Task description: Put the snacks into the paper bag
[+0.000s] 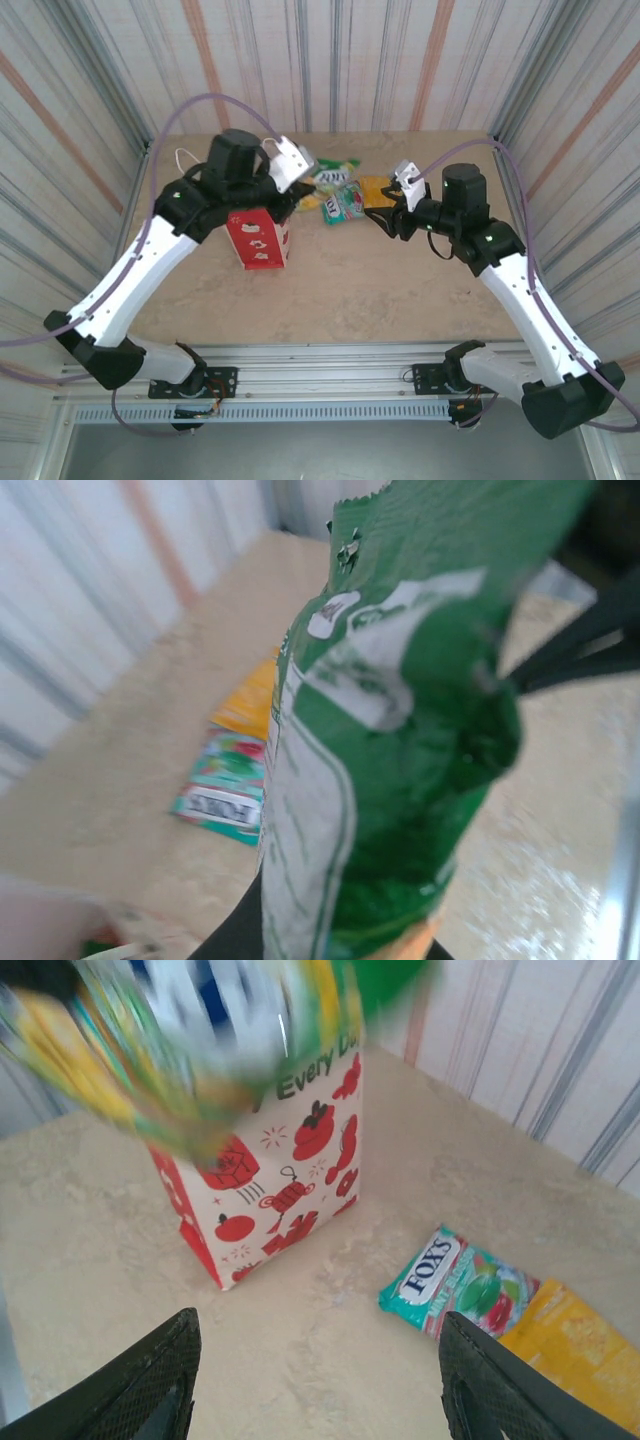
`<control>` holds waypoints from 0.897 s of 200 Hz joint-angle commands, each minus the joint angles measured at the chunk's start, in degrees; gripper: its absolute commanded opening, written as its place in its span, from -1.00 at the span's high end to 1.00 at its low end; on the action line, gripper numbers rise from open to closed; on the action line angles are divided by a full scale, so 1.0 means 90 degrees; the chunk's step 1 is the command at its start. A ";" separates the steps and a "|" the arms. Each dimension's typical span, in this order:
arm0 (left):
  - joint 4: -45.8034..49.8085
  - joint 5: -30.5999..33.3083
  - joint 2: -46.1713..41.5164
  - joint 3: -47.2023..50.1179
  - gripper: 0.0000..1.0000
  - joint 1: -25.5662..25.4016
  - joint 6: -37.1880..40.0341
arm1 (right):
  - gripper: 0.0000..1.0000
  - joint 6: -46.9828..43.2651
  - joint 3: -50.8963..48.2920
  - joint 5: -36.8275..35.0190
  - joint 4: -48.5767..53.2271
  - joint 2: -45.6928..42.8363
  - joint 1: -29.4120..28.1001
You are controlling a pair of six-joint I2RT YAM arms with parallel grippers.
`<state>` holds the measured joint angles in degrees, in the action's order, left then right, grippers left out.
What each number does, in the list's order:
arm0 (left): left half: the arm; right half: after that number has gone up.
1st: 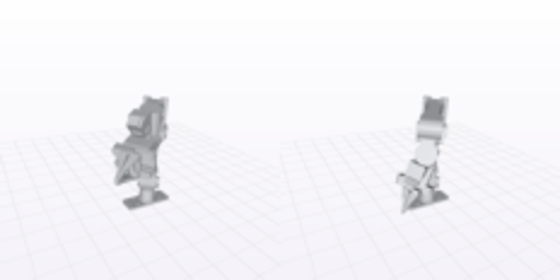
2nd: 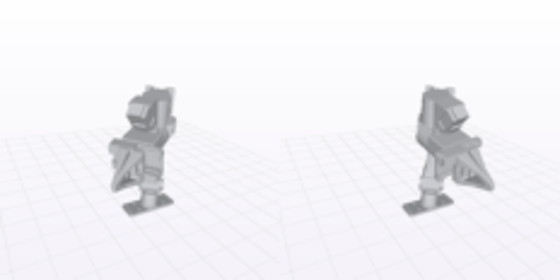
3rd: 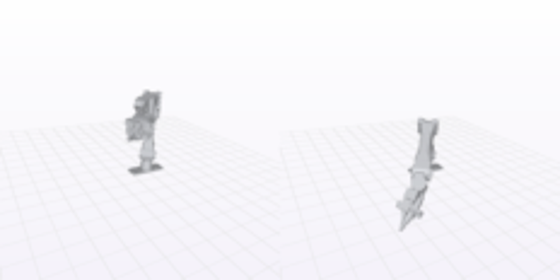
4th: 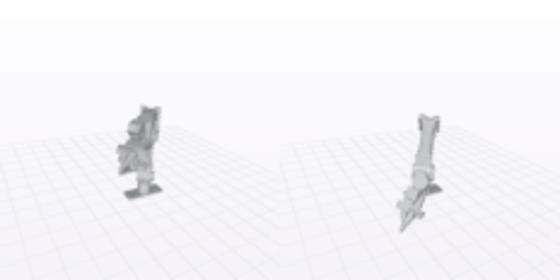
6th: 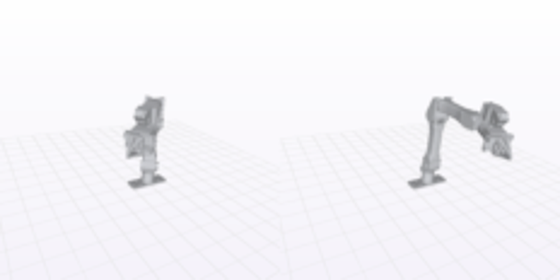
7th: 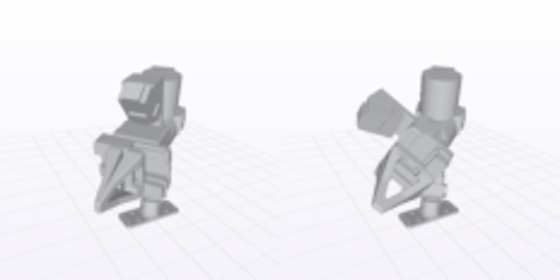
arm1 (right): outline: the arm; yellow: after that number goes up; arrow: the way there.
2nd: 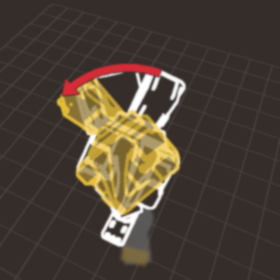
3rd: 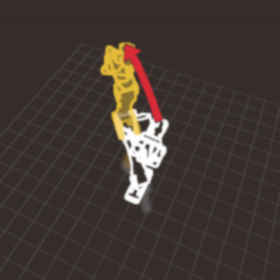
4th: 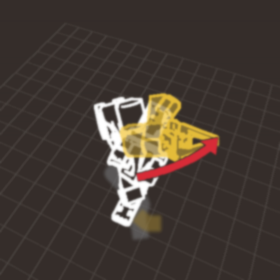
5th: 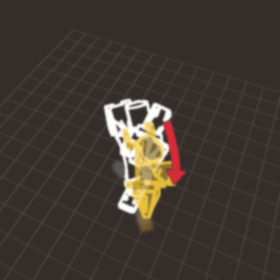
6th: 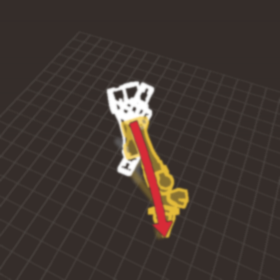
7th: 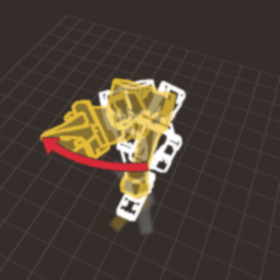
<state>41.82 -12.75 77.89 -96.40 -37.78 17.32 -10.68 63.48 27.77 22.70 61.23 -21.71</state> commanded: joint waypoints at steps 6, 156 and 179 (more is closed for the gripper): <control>-0.0034 0.1167 -0.0299 -0.0754 1.00 0.0219 -0.0254 | -0.27 0.1208 -0.0194 -0.0307 -0.0548 0.0346 0.0008; 0.2076 0.1726 0.1180 -0.1887 0.98 0.2039 -0.2245 | -0.22 0.1698 -0.0025 -0.0009 -0.0269 0.1687 -0.0370; 0.2383 0.1412 0.1555 -0.1915 0.98 0.2075 -0.2449 | -0.21 0.1700 -0.0023 -0.0047 -0.0161 0.1733 -0.0382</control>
<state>59.22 4.25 90.00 -113.51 -19.57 -0.99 3.51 61.36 26.96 18.94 76.18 -24.77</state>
